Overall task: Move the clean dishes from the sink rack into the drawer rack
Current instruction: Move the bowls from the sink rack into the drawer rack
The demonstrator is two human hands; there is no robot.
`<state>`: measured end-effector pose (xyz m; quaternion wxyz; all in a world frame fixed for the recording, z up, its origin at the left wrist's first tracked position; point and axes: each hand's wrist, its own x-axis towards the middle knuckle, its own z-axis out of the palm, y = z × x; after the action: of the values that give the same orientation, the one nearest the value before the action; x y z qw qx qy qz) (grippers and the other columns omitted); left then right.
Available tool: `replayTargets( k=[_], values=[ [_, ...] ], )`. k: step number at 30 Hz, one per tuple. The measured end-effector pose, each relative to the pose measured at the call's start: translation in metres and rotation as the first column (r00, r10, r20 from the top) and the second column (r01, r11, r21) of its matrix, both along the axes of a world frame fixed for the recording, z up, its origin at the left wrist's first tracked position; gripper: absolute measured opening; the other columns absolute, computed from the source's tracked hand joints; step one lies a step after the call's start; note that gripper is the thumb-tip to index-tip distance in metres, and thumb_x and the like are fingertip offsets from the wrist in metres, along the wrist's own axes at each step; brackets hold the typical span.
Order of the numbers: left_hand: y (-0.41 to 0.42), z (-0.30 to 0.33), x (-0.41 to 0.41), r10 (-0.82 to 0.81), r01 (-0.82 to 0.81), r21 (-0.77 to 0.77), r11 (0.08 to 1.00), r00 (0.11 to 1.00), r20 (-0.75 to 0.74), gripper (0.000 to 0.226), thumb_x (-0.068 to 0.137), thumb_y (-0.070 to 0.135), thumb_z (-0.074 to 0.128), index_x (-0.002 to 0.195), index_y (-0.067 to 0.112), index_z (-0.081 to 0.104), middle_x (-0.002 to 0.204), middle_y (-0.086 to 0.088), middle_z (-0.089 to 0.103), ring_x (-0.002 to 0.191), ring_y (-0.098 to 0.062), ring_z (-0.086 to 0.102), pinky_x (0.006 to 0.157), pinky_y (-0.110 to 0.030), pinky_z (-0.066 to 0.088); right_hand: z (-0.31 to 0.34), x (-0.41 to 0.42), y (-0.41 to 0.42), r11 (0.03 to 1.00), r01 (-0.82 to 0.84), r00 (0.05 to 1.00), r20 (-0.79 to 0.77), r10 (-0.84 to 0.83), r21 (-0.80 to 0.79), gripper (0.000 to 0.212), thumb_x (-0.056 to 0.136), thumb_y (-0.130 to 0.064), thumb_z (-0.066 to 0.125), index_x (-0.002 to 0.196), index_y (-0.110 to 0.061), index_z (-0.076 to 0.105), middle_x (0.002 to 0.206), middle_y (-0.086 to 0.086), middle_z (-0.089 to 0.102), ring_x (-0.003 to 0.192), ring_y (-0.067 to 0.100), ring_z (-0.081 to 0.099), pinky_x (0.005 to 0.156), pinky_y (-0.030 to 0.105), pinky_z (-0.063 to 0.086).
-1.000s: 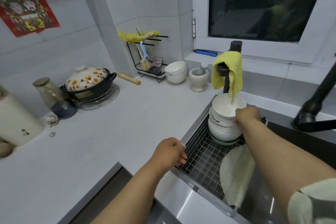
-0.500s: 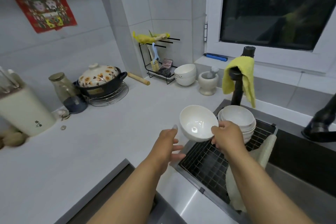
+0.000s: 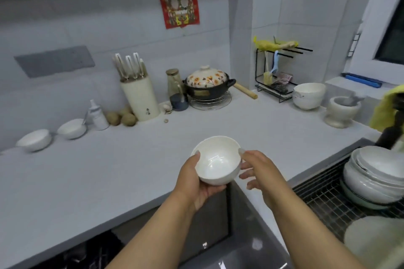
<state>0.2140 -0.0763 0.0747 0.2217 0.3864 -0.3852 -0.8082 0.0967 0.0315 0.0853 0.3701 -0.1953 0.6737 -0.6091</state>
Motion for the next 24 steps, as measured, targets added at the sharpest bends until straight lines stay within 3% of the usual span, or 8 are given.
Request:
replayTargets(
  k=[4, 7, 10, 14, 17, 20, 24],
  values=[
    [-0.017, 0.001, 0.070, 0.134, -0.134, 0.002, 0.991, 0.991, -0.017, 0.044, 0.098, 0.048, 0.037, 0.124, 0.017, 0.054, 0.113, -0.018, 0.068, 0.099, -0.035, 0.066, 0.064, -0.038, 0.057, -0.003, 0.061, -0.031, 0.968, -0.223, 0.941, 0.237, 0.244, -0.111, 0.036, 0.092, -0.040, 0.054, 0.115, -0.013, 0.059, 0.091, 0.012, 0.066, 0.083, 0.025, 0.065, 0.063, 0.034, 0.054],
    [-0.026, -0.002, 0.129, 0.233, -0.233, -0.005, 0.973, 0.972, 0.022, 0.046, 0.098, 0.051, 0.036, 0.121, 0.017, 0.057, 0.110, -0.017, 0.069, 0.095, -0.033, 0.066, 0.062, -0.034, 0.054, -0.006, 0.110, -0.050, 0.936, -0.314, 0.879, 0.324, 0.349, -0.157, 0.038, 0.092, -0.035, 0.054, 0.121, -0.011, 0.055, 0.107, 0.023, 0.064, 0.092, 0.030, 0.066, 0.066, 0.035, 0.057],
    [-0.031, -0.007, 0.189, 0.296, -0.295, -0.028, 0.955, 0.952, 0.079, 0.049, 0.097, 0.056, 0.033, 0.115, 0.019, 0.059, 0.104, -0.014, 0.070, 0.090, -0.029, 0.065, 0.062, -0.031, 0.051, -0.009, 0.163, -0.066, 0.904, -0.389, 0.826, 0.367, 0.427, -0.177, 0.036, 0.092, -0.031, 0.055, 0.121, -0.009, 0.054, 0.108, 0.024, 0.063, 0.093, 0.031, 0.066, 0.066, 0.034, 0.058],
    [-0.036, -0.013, 0.269, 0.361, -0.356, -0.065, 0.932, 0.923, 0.132, 0.052, 0.096, 0.060, 0.031, 0.110, 0.020, 0.061, 0.097, -0.010, 0.070, 0.083, -0.024, 0.062, 0.063, -0.029, 0.046, -0.013, 0.238, -0.085, 0.876, -0.446, 0.789, 0.383, 0.481, -0.182, 0.033, 0.093, -0.026, 0.053, 0.118, -0.007, 0.055, 0.092, 0.020, 0.065, 0.084, 0.030, 0.065, 0.065, 0.036, 0.058],
    [-0.035, -0.019, 0.331, 0.414, -0.403, -0.095, 0.910, 0.891, 0.184, 0.052, 0.095, 0.061, 0.034, 0.115, 0.021, 0.061, 0.104, -0.010, 0.071, 0.091, -0.025, 0.065, 0.065, -0.031, 0.050, -0.018, 0.295, -0.096, 0.852, -0.497, 0.769, 0.369, 0.521, -0.168, 0.031, 0.092, -0.027, 0.053, 0.117, -0.009, 0.055, 0.087, 0.018, 0.065, 0.078, 0.029, 0.065, 0.066, 0.036, 0.056],
    [-0.032, -0.025, 0.392, 0.493, -0.467, -0.160, 0.870, 0.837, 0.238, 0.052, 0.096, 0.058, 0.037, 0.118, 0.019, 0.062, 0.113, -0.011, 0.070, 0.104, -0.029, 0.065, 0.081, -0.040, 0.055, -0.024, 0.350, -0.104, 0.832, -0.537, 0.749, 0.373, 0.547, -0.141, 0.033, 0.093, -0.029, 0.052, 0.118, -0.008, 0.053, 0.087, 0.018, 0.062, 0.078, 0.029, 0.064, 0.068, 0.037, 0.054],
    [-0.026, -0.028, 0.471, 0.591, -0.537, -0.248, 0.806, 0.750, 0.298, 0.055, 0.098, 0.056, 0.034, 0.121, 0.015, 0.061, 0.125, -0.009, 0.064, 0.115, -0.027, 0.058, 0.104, -0.047, 0.044, -0.035, 0.417, -0.111, 0.817, -0.567, 0.731, 0.394, 0.557, -0.105, 0.036, 0.093, -0.031, 0.053, 0.121, -0.008, 0.051, 0.089, 0.019, 0.061, 0.079, 0.030, 0.062, 0.063, 0.035, 0.053]
  ],
)
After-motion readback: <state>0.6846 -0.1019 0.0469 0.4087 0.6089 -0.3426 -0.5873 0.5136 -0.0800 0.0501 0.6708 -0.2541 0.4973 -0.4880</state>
